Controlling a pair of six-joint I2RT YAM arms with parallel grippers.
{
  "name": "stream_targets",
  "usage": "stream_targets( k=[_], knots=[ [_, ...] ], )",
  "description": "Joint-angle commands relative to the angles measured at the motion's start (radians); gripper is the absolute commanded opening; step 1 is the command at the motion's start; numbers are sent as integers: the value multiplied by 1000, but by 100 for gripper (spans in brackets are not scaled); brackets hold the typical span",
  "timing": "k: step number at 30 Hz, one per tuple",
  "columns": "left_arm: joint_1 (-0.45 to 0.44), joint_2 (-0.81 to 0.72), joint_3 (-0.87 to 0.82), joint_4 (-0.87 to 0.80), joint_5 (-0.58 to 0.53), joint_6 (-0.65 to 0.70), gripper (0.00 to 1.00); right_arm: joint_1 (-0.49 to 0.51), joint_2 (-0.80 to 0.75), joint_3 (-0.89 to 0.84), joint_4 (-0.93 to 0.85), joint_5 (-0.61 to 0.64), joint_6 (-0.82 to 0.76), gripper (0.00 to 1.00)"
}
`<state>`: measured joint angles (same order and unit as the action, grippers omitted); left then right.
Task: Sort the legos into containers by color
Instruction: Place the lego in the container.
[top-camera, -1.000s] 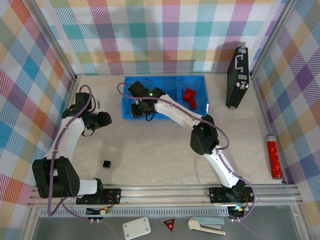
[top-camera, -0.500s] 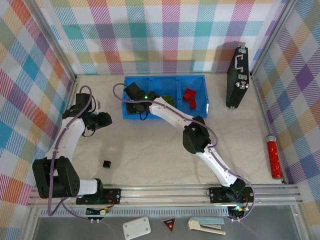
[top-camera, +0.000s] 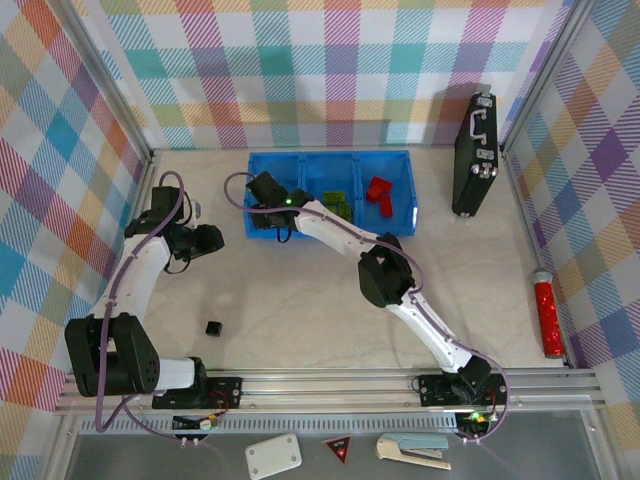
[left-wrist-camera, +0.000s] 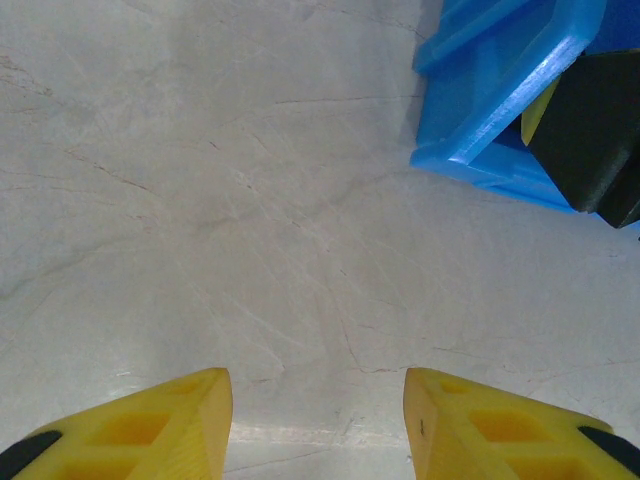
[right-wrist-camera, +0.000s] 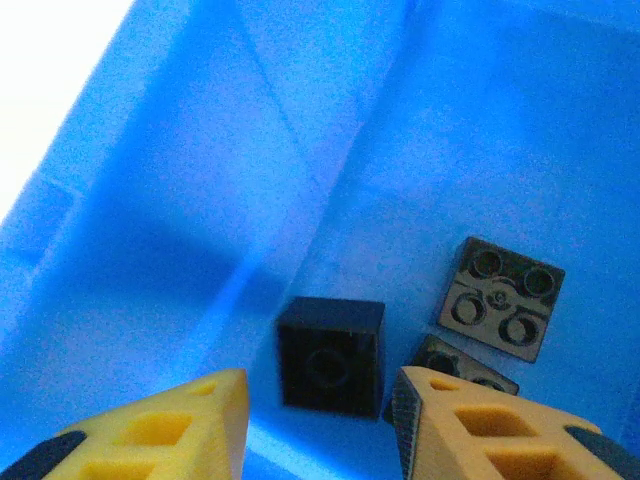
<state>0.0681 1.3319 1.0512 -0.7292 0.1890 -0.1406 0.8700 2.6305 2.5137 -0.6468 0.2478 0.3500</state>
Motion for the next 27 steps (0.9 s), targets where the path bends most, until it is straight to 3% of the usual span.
stream_targets(
  k=[1,8,14,27],
  knots=[
    [14,-16,-7,2,-2,10,49,-2,-30,34,16,13,-18,45],
    [14,-16,-22,-14,-6,0,48,1,-105,12,-26,-8,-28,46],
    [2,-3,-12,-74,-41,-50,49,9,-227,-113,-25,-38,-28,45],
    [-98,-86,-145,-154,-129,-338,47,12,-610,-635,117,-99,-18,44]
  ],
)
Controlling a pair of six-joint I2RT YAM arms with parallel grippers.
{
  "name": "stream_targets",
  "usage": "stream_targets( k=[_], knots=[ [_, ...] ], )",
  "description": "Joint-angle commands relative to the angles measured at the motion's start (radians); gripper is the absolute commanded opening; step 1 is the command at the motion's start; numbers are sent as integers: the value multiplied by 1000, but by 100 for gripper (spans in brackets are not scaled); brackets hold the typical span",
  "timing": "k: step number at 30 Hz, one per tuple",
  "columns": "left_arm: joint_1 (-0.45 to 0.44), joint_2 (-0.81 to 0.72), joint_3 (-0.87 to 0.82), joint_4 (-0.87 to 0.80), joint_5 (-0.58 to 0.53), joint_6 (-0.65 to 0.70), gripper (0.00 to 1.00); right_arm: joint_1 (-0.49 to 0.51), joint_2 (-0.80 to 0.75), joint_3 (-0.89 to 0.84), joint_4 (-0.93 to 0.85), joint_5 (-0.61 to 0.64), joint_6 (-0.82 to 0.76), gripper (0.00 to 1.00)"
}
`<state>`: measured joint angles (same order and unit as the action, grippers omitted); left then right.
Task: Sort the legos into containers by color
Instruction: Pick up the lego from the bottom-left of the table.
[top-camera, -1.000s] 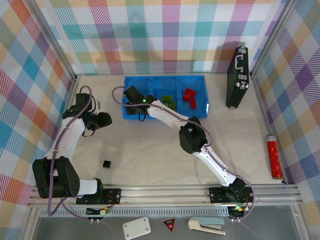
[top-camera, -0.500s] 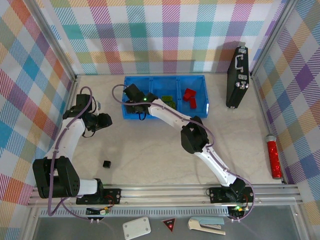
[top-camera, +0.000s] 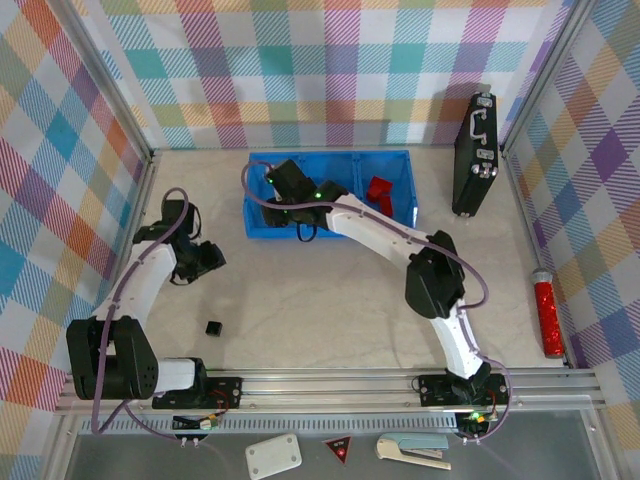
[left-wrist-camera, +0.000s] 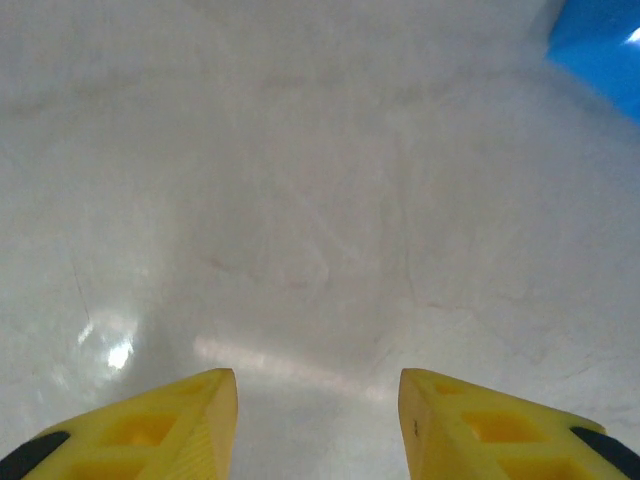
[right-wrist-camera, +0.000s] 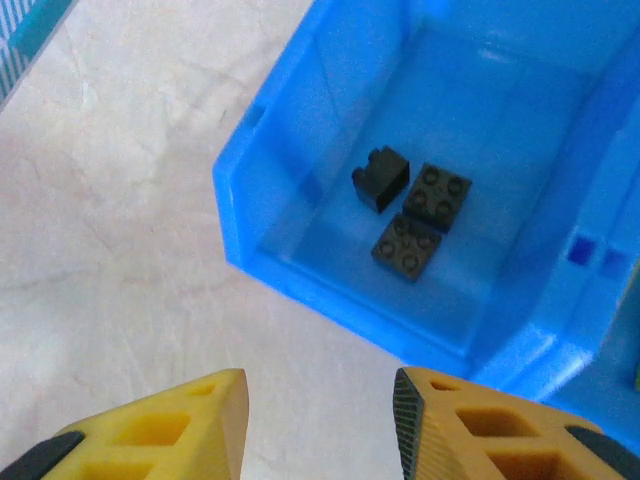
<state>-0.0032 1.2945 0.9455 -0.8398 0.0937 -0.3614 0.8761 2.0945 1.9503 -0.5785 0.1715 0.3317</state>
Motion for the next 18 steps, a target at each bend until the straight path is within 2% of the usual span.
stream_targets(
  k=[1,10,18],
  knots=[
    [-37,-66,-61,-41,-46,-148,49,6,-106,-118,61,-19,0,44],
    [-64,-156,-234,-13,-75,-348,53,7,-327,-397,119,26,0,44],
    [-66,-192,-317,-51,-126,-473,69,6,-465,-556,140,83,27,44]
  ],
)
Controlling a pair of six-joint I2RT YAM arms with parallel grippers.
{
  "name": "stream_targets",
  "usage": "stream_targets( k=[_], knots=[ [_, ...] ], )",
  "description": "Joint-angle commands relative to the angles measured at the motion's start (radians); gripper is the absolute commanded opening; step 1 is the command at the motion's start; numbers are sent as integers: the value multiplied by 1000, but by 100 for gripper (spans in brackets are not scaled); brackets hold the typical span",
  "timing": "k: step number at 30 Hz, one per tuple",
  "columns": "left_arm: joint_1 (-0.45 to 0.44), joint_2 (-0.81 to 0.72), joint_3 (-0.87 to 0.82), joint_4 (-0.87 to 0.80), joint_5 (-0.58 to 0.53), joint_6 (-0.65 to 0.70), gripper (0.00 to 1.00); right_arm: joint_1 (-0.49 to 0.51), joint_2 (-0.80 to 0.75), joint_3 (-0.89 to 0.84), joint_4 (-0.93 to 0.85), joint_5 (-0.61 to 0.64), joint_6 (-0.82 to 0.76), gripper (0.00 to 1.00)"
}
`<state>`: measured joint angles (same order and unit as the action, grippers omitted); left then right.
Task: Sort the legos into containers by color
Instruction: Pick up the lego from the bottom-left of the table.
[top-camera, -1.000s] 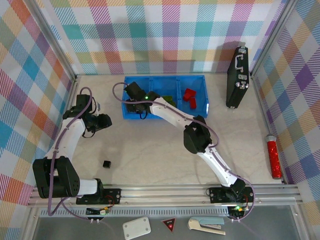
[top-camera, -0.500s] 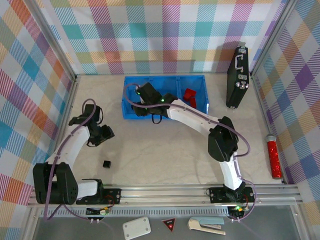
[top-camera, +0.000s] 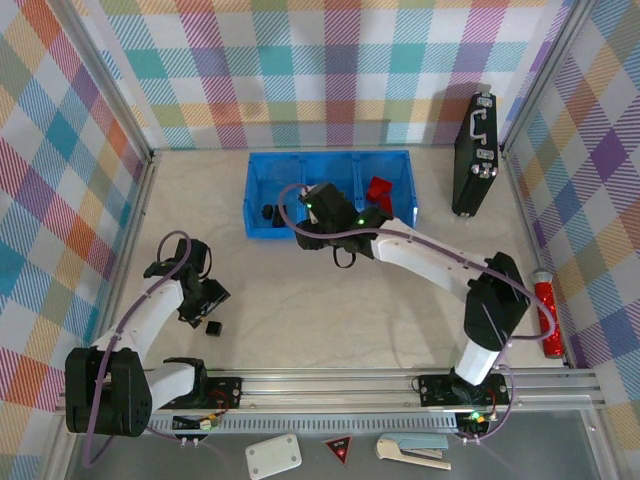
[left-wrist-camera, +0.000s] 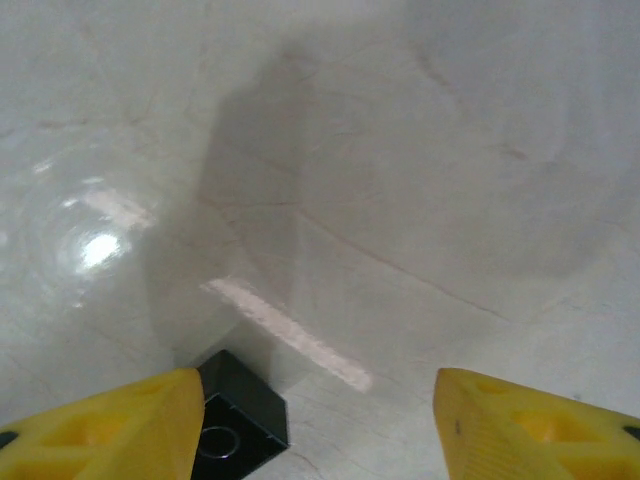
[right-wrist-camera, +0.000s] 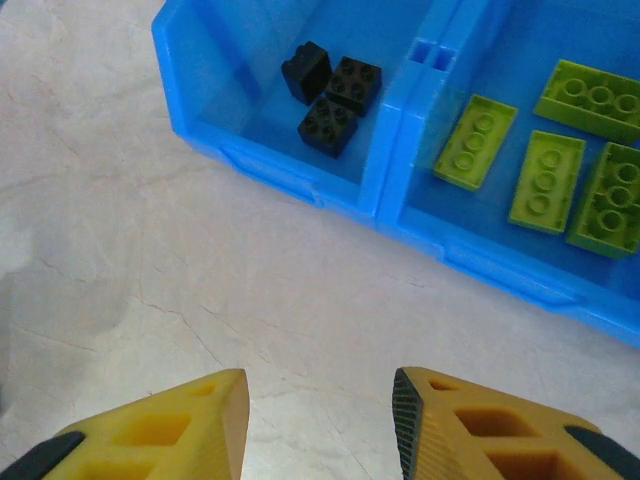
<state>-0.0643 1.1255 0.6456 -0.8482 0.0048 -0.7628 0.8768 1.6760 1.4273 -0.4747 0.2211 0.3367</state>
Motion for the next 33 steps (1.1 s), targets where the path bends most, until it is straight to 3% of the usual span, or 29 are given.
stream_targets(
  k=[1,15,23,33],
  knots=[
    [-6,-24,-23,-49,-42,-73,70,6,-59,-48,38,39,25,44],
    [-6,-24,-107,-13,66,-95,70,5,-153,-148,41,82,49,45],
    [-7,-37,-127,-14,77,-96,58,5,-177,-176,46,101,67,45],
    [-7,-56,-121,-18,77,-95,51,6,-181,-174,41,97,65,45]
  ],
)
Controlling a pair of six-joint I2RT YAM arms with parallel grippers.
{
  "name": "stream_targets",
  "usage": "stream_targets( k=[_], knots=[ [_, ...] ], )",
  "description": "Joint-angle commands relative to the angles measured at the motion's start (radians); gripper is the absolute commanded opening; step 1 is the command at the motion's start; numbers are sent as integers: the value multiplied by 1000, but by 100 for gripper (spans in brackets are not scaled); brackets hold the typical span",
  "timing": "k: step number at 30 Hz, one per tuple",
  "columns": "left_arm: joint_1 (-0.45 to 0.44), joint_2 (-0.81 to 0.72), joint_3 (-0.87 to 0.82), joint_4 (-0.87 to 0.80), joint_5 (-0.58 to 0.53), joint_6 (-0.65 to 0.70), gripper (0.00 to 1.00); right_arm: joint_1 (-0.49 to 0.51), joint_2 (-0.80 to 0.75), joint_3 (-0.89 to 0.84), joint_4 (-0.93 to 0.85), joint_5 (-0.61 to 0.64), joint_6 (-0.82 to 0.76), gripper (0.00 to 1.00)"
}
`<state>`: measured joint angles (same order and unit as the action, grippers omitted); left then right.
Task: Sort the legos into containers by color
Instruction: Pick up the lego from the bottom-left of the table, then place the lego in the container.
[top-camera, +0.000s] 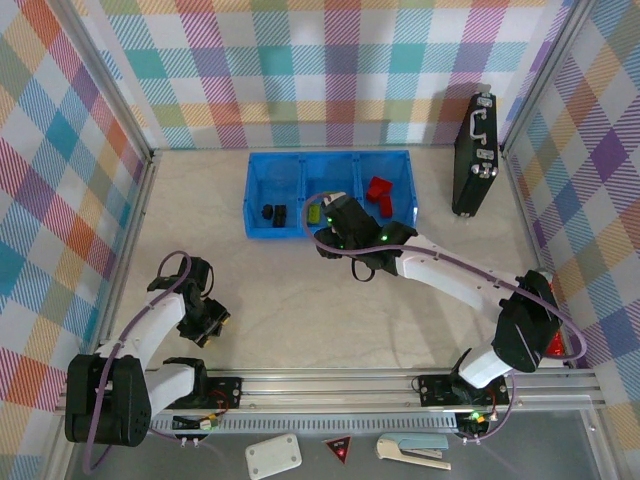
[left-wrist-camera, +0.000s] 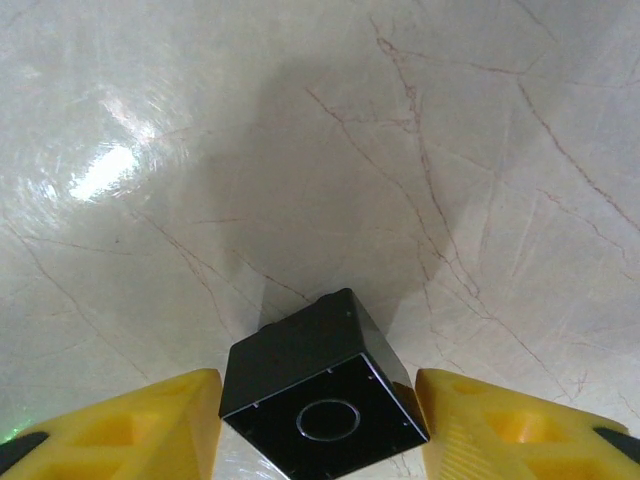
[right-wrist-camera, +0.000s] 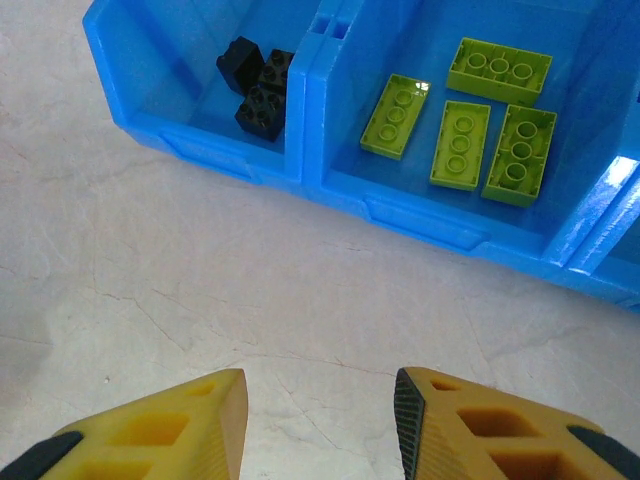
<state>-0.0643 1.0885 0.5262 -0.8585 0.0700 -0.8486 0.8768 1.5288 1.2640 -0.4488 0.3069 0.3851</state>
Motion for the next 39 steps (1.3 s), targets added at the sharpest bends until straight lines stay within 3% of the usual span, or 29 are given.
stream_targets(
  k=[1,18,31,39],
  knots=[
    [-6,-20,-2,-8,13,-10,50,5,-35,-11,16,11,17,45],
    [-9,-5,65,-1,53,40,39,6,-60,-19,3,21,14,45],
    [-46,156,269,19,114,293,34,5,-144,-65,-63,80,22,45],
    [-114,320,478,-34,58,468,31,7,-230,-122,-132,141,46,45]
  ],
)
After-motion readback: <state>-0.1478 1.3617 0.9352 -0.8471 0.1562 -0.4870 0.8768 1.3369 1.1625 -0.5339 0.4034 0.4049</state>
